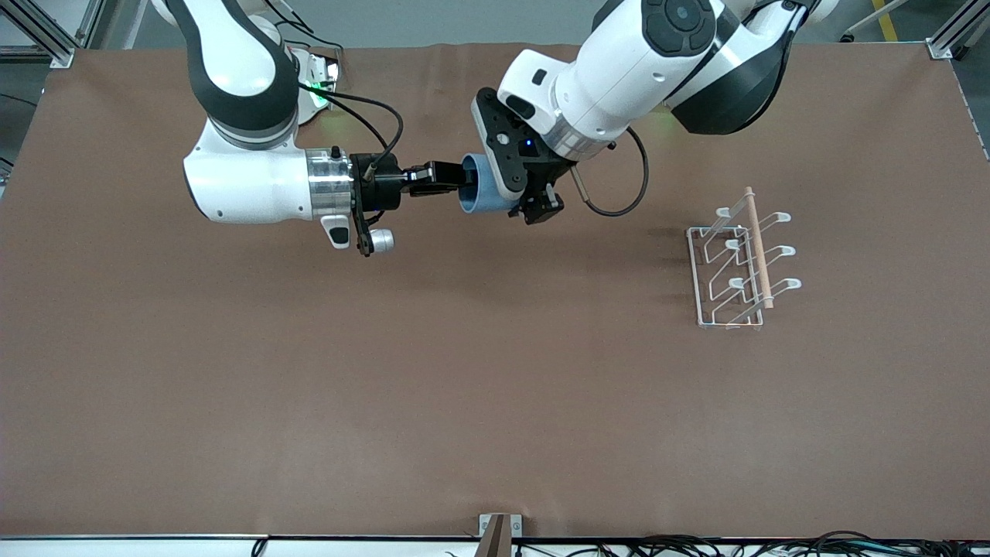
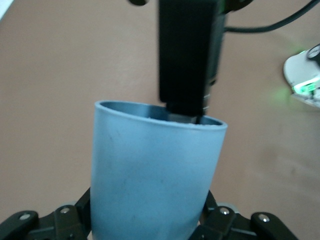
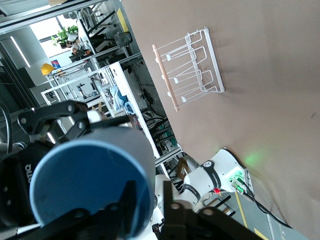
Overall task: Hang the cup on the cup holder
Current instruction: 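Grasp the cup with the left gripper while the right gripper releases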
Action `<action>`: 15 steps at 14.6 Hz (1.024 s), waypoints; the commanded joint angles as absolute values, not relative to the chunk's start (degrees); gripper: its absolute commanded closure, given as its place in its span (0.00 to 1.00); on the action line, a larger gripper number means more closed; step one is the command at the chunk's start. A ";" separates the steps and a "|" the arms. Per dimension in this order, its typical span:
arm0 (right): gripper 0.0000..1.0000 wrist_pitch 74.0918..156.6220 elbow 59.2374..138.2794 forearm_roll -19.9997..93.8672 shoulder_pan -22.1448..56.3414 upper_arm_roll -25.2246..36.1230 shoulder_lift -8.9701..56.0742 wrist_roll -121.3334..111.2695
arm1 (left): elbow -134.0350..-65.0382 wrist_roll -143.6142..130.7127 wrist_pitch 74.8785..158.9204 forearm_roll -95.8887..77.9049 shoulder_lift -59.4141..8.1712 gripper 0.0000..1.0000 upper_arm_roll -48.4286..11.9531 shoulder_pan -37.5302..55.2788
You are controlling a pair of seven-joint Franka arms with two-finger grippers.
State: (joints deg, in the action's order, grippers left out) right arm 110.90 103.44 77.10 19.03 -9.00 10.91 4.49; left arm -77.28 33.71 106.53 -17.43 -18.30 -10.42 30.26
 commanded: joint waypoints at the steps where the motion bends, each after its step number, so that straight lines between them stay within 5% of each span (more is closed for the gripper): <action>1: 0.00 109.26 104.41 78.40 17.94 -8.88 10.02 3.60 | -75.94 33.75 106.79 -14.94 -18.72 0.33 -10.11 30.50; 7: 0.00 108.63 104.41 63.58 9.69 -7.65 9.67 3.96 | -76.11 33.75 99.95 0.76 -18.72 0.32 -9.85 29.97; 15: 0.00 109.06 103.10 24.32 7.39 6.58 10.90 0.09 | -76.29 46.20 85.80 26.07 -19.95 0.32 -9.49 29.00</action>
